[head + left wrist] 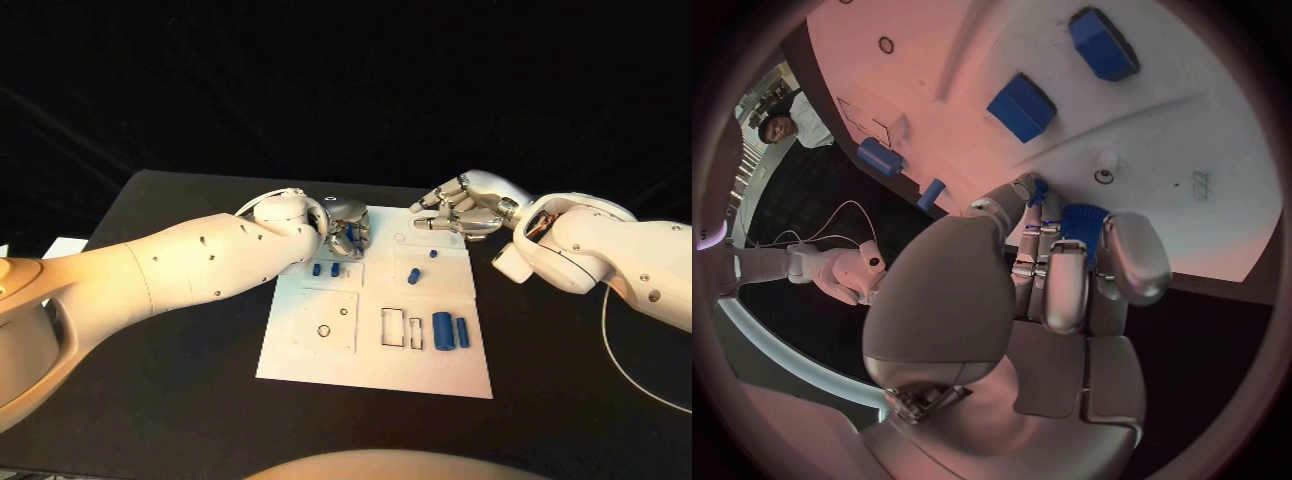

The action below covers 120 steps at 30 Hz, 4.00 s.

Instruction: Assemble the parts on the task board

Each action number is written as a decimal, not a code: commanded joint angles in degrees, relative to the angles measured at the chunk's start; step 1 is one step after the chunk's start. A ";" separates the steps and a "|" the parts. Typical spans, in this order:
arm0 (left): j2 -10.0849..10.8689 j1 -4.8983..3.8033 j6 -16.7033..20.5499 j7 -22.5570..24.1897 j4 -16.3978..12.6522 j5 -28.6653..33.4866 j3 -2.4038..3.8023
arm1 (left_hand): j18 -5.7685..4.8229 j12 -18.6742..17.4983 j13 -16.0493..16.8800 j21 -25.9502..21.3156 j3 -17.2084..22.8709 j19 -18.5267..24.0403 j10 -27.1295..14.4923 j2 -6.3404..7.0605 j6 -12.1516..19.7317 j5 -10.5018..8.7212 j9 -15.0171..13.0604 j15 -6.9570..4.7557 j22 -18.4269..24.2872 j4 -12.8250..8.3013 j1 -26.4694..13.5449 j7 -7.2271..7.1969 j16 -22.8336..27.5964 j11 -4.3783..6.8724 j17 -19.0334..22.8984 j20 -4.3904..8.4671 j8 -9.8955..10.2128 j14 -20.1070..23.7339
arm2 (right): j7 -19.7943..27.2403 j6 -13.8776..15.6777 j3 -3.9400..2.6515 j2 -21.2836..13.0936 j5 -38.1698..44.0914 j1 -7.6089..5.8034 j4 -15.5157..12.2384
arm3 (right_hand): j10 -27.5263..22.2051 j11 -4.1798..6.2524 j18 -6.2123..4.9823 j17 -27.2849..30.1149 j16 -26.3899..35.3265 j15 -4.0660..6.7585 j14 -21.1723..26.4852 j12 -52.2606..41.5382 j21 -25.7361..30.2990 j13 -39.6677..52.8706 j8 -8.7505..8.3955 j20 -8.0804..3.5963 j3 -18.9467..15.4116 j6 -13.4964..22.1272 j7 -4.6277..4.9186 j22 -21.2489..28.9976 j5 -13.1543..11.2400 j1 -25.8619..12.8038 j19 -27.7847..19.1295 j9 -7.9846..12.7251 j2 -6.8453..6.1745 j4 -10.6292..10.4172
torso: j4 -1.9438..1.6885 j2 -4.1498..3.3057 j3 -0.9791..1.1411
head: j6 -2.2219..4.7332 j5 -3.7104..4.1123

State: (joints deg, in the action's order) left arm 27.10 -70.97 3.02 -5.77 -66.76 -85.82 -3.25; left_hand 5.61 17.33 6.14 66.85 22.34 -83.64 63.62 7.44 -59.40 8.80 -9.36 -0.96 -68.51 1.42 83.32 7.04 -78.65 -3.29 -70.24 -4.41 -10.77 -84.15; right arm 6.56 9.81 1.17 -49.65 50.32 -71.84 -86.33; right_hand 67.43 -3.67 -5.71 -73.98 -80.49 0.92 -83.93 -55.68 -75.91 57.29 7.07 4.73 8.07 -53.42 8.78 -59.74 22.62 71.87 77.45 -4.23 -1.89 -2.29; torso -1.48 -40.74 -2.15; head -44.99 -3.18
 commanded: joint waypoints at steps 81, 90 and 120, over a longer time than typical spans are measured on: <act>9.74 0.76 -2.13 -1.69 -6.99 7.58 2.94 | -1.21 2.01 4.00 4.05 9.17 -0.88 4.47 -0.94 -5.97 -2.41 0.27 -1.13 -4.28 -6.54 -0.35 -0.33 -0.86 0.72 0.21 0.78 0.28 -2.06 | 0.67 -0.64 -0.01 -0.09 -0.08 0.04 -0.11 | 0.24 0.21 -0.03 -0.01 0.23 0.17 -2.95 -0.40 0.26 0.02 0.46 0.10 0.09 -0.20 -0.10 0.00 0.39 0.12 -0.24 0.08 0.21 -0.26 | 0.04 -0.02 0.00 | -0.28 -0.40; 9.35 0.97 -3.18 -1.99 -6.63 7.57 2.79 | -1.21 1.99 4.08 4.06 9.31 -0.86 4.50 -0.91 -6.02 -2.42 0.29 -1.13 -4.31 -6.64 -0.44 -0.33 -0.85 0.72 0.26 0.78 0.31 -2.05 | 0.67 -0.68 -0.01 -0.12 -0.08 0.04 -0.08 | 0.24 0.21 -0.03 -0.01 0.23 0.17 -2.95 -0.40 0.26 0.02 0.46 0.10 0.09 -0.20 -0.10 0.00 0.39 0.12 -0.24 0.08 0.21 -0.26 | 0.05 -0.01 -0.01 | -0.47 -0.28; 8.68 1.04 -3.55 -1.73 -5.06 9.99 2.73 | -0.81 -0.86 4.00 1.89 9.00 0.32 0.69 -0.10 -1.15 -2.62 1.96 0.28 -2.90 -6.08 -4.44 1.53 -0.16 -0.99 1.79 -0.35 3.91 -1.29 | 0.65 -0.79 -0.01 -0.18 -0.09 0.04 0.01 | 0.24 0.21 -0.03 -0.01 0.23 0.17 -2.95 -0.40 0.26 0.02 0.46 0.10 0.09 -0.20 -0.10 0.00 0.39 0.12 -0.24 0.08 0.21 -0.26 | 0.02 0.03 0.02 | -0.58 -0.24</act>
State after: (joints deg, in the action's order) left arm 35.96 -69.95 0.48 -7.73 -71.79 -77.03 -0.52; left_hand 4.89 16.75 10.21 69.00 31.48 -83.52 64.59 7.31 -60.98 6.30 -7.43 -1.01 -71.49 -4.72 79.50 8.49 -79.20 -4.29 -68.48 -4.52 -7.04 -84.09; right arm 6.79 9.67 1.17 -49.83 50.21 -71.83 -86.32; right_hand 67.42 -3.67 -5.71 -73.96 -80.49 0.92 -83.93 -55.90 -75.91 57.28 7.30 4.73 8.07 -53.42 8.78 -59.72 22.62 71.87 77.45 -4.23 -1.89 -2.29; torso -1.47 -40.74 -2.16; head -45.55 -3.37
